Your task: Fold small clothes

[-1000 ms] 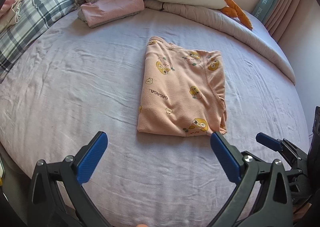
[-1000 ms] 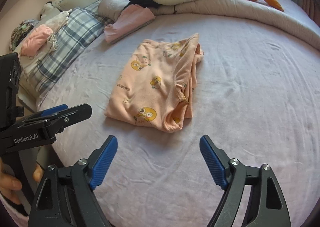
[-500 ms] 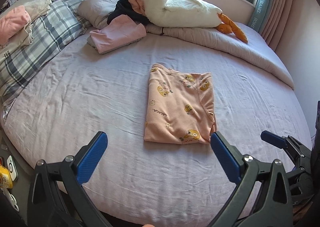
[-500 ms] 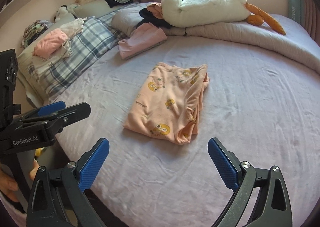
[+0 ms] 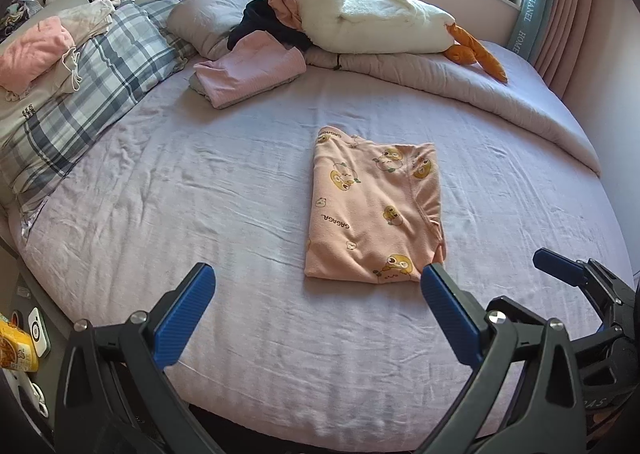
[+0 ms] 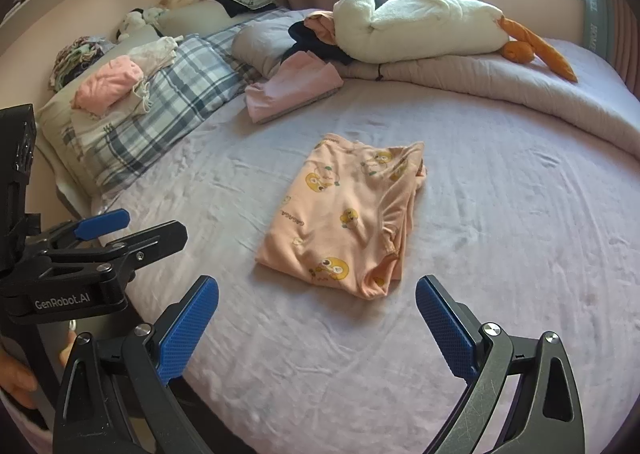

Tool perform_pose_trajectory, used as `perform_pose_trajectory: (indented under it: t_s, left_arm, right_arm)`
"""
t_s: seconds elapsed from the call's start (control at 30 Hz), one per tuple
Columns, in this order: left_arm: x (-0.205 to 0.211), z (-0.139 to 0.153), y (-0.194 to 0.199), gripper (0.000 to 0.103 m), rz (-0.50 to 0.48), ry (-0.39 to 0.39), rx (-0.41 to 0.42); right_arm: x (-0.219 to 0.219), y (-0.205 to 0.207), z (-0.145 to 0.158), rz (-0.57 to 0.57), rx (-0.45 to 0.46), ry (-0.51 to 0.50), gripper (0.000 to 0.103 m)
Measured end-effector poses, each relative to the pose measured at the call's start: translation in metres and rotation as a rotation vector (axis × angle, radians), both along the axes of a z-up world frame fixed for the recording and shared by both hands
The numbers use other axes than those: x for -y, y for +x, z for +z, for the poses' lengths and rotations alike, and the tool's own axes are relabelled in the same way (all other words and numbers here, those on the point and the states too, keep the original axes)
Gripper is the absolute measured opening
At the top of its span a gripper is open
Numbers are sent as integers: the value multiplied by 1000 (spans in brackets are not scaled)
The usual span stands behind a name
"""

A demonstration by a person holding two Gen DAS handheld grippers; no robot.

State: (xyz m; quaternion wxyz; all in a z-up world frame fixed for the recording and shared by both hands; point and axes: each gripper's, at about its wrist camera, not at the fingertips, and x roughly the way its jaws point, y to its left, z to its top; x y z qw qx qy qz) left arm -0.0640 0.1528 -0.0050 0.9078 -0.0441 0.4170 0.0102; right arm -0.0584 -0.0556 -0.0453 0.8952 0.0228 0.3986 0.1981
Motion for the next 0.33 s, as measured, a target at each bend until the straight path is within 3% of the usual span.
perform_pose_trajectory:
  t_s: [0.2,0.33]
  left_arm:
    - [3,1,-4,103,28,47,17]
    - [1,-1,-1,103,29,21,-4]
  right_arm:
    - [-1,-2,2,6,6,-4,98]
    - [-1,-3,3,7,7,0,98]
